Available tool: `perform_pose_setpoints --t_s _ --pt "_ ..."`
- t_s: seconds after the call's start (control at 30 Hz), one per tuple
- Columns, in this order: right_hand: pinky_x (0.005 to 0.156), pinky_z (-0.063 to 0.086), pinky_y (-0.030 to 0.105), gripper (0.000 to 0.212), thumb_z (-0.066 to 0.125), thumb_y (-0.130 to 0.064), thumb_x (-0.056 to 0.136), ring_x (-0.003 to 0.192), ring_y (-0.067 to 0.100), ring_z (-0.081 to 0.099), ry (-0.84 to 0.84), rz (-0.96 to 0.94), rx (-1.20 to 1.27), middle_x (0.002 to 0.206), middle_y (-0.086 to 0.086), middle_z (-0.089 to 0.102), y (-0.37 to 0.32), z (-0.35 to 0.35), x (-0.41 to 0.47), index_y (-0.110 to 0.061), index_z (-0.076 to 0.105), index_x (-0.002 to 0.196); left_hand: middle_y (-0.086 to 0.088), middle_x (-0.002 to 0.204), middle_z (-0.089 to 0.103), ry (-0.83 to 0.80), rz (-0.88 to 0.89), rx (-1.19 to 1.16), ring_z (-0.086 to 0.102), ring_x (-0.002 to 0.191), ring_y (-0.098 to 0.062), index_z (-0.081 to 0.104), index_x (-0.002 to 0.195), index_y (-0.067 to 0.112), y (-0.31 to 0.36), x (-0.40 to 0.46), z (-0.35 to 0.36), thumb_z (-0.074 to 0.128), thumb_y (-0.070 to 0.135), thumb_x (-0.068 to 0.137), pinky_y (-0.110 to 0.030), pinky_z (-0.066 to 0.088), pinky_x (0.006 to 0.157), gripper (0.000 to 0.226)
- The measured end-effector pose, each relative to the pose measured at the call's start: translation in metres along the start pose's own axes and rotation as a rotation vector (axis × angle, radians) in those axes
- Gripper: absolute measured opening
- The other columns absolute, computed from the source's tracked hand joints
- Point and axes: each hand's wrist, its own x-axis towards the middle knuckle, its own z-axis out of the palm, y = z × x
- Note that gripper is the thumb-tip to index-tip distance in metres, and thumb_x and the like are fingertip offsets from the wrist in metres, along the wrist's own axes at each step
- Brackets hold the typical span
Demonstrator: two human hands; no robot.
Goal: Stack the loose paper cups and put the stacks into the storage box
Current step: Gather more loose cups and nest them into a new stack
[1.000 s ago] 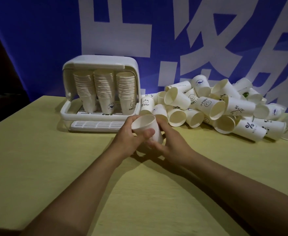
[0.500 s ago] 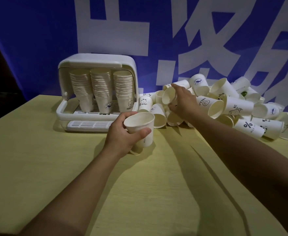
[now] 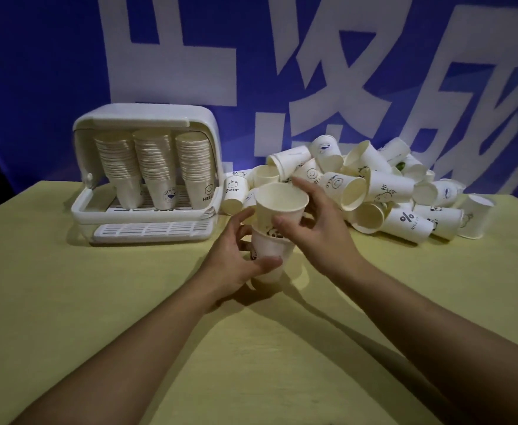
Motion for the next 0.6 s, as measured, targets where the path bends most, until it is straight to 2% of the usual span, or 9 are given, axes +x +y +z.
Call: perform_pose_setpoints --t_s 0.07,0.13,0.17,0.27,0.37,0.43,0.5,0.6 --pt "0.099 0.050 0.027 0.069 0.076 -0.033 0.085 0.120 0.000 0.052 0.001 0.041 -0.002 0.129 -0.025 0.050 0.009 -0.007 -0.009 -0.029 0.042 0.145 0.014 0.135 0.058 -0.014 0.040 0.057 0.062 0.112 -0.002 0.034 0.131 0.066 0.006 0.000 0.012 0.094 0.036 0.060 -0.035 0.059 0.089 0.098" --pt "0.097 0.040 0.011 0.066 0.071 -0.035 0.089 0.120 -0.008 0.045 -0.010 0.063 -0.043 0.133 -0.028 0.044 0.015 -0.016 -0.016 -0.030 0.040 0.147 0.014 0.137 0.055 -0.021 0.105 0.084 0.059 0.117 -0.002 0.026 0.142 0.061 0.014 0.001 0.022 0.093 0.033 0.068 -0.030 0.056 0.091 0.104" --pt "0.094 0.036 0.007 0.065 0.069 -0.038 0.091 0.120 -0.009 0.042 -0.022 0.066 -0.069 0.137 -0.026 0.042 0.017 -0.021 -0.018 -0.031 0.040 0.148 0.013 0.139 0.054 -0.024 0.140 0.091 0.058 0.120 -0.004 0.022 0.143 0.064 0.019 0.003 0.027 0.092 0.034 0.069 -0.030 0.054 0.093 0.106" --pt "0.102 0.034 0.023 0.052 0.053 -0.050 0.096 0.129 0.002 0.039 -0.050 0.098 -0.097 0.148 -0.011 0.043 0.021 -0.048 -0.013 -0.030 0.048 0.144 0.017 0.131 0.054 -0.032 0.209 0.130 0.059 0.116 -0.005 0.024 0.131 0.073 0.029 0.014 0.044 0.088 0.034 0.074 -0.029 0.055 0.091 0.094" --pt "0.108 0.034 0.037 0.044 0.037 -0.048 0.102 0.130 0.013 0.042 0.028 0.035 -0.266 0.146 -0.004 0.047 0.034 -0.088 0.015 -0.029 0.061 0.133 0.013 0.122 0.060 -0.011 0.213 0.137 0.064 0.101 -0.009 0.040 0.125 0.061 0.034 0.029 0.069 0.080 0.041 0.073 -0.029 0.058 0.080 0.070" --pt "0.111 0.031 0.040 0.037 0.047 -0.036 0.102 0.135 0.021 0.038 0.128 -0.052 -0.605 0.148 0.000 0.046 0.054 -0.119 0.043 -0.029 0.056 0.137 0.011 0.119 0.064 0.027 0.206 0.078 0.066 0.094 -0.005 0.044 0.126 0.055 0.036 0.040 0.088 0.077 0.042 0.071 -0.024 0.057 0.075 0.065" --pt "0.115 0.025 0.047 0.053 0.058 -0.029 0.097 0.144 0.027 0.028 0.127 -0.032 -0.948 0.157 0.001 0.036 0.077 -0.148 0.068 -0.036 0.041 0.147 0.011 0.118 0.064 0.052 0.194 0.001 0.066 0.093 -0.001 0.044 0.130 0.054 0.039 0.049 0.106 0.075 0.045 0.070 -0.019 0.055 0.071 0.068" --pt "0.116 0.022 0.054 0.068 0.065 -0.034 0.093 0.146 0.032 0.025 0.025 0.020 -1.186 0.159 0.004 0.031 0.104 -0.174 0.089 -0.042 0.029 0.150 0.003 0.126 0.063 0.003 0.196 -0.002 0.066 0.104 -0.011 0.042 0.138 0.050 0.035 0.058 0.128 0.073 0.052 0.065 -0.024 0.057 0.074 0.079"
